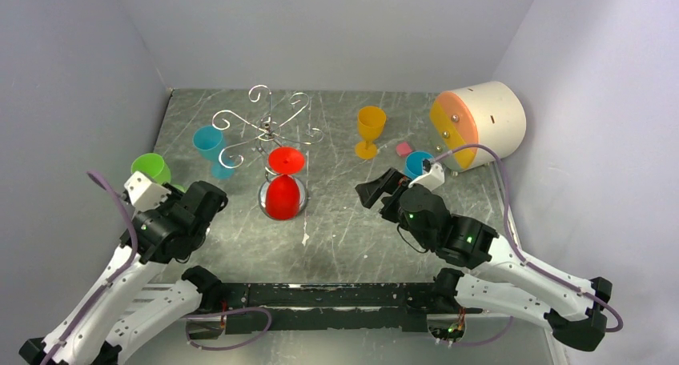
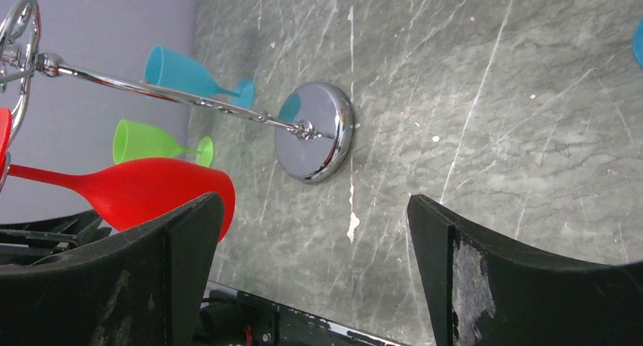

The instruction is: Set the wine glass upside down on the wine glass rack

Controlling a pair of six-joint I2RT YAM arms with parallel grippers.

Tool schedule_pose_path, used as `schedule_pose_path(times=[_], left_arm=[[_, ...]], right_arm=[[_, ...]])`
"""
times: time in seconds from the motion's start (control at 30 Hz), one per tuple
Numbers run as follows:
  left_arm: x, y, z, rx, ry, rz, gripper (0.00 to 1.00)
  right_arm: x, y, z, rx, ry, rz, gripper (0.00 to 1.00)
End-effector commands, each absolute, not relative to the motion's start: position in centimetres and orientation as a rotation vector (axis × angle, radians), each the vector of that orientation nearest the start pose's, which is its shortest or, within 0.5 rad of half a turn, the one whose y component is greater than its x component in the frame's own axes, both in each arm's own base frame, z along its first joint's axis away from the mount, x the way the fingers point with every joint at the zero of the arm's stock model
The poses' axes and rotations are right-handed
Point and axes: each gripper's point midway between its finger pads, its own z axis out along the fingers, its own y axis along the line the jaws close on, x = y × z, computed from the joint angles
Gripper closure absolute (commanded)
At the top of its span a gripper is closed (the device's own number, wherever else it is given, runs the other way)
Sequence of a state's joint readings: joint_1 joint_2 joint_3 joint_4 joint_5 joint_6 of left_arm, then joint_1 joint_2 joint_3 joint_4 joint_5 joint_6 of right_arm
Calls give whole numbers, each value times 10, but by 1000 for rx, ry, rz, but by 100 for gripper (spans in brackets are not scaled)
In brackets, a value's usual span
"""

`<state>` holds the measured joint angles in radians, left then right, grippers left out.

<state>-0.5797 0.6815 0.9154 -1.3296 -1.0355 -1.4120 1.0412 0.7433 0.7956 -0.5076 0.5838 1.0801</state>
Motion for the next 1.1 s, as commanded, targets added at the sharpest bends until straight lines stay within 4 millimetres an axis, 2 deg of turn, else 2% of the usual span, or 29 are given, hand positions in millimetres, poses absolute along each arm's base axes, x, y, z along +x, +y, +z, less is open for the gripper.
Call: schedule_pose_path(times=[0.0,0.2,0.43,0.67,0.8,0.9,1.07], left_arm=[[177,44,210,-1090,1727,268,53],[181,39,218,-1083,1733,247,51],[186,44,231,-1060,1720,311,48],[215,43,256,-1050,1707,286,40],[227,55,256,-1093,1726,249,36],[226,59,253,-1139,1743,211,36],[202,76,251,-1266,1719,320,35]], right_arm=[[198,197,242,439,1976,770,4],[198,194,243,451,1975,759,4],[199,194,241,449,1972,761,4],[200,191,245,451,1963,746,4],[199,189,245,452,1962,750,4],[198,186,245,456,1960,743,4],[197,180,246,466,1944,739,4]])
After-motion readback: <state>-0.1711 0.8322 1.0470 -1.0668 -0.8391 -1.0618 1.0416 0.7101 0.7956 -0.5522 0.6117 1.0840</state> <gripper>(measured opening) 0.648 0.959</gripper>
